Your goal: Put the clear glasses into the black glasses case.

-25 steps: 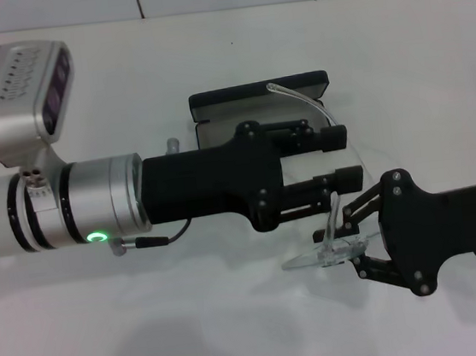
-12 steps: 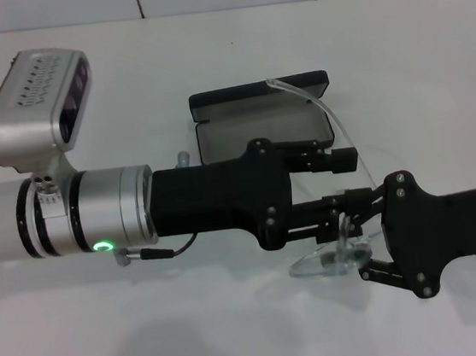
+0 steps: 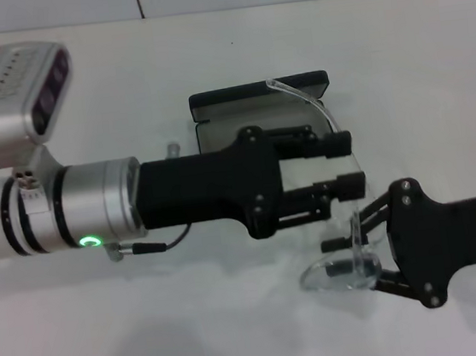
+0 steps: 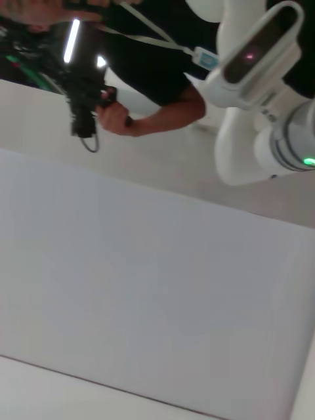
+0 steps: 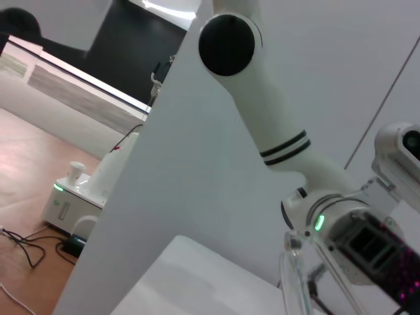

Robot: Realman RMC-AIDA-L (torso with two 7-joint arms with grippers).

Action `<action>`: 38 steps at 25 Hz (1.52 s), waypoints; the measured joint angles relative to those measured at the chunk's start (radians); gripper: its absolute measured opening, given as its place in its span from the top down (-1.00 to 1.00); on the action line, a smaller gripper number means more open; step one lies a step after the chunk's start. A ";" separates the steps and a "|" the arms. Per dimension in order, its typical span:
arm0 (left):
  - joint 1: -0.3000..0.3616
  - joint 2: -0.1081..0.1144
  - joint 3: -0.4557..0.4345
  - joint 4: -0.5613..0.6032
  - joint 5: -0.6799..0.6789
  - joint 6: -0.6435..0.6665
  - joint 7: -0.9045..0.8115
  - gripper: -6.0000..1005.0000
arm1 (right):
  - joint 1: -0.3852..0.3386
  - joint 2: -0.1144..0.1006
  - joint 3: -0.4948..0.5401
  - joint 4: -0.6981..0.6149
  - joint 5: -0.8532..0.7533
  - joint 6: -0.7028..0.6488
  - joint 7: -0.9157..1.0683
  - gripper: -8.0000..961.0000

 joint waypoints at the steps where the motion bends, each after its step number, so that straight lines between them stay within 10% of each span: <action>1: 0.002 0.003 -0.005 0.000 -0.005 0.004 0.001 -0.04 | -0.004 -0.001 0.000 0.000 0.000 -0.010 -0.007 0.73; 12: 0.050 0.061 -0.051 -0.002 0.001 -0.019 0.006 -0.05 | -0.022 -0.005 0.139 0.000 -0.006 -0.310 -0.051 0.71; 26: 0.051 -0.007 -0.050 0.001 -0.061 -0.086 0.180 -0.05 | 0.234 0.000 0.015 0.301 0.057 -0.334 0.134 0.68; 38: 0.095 -0.015 -0.041 -0.019 -0.167 -0.014 0.316 -0.05 | 0.252 -0.009 0.037 0.320 0.055 -0.213 0.393 0.66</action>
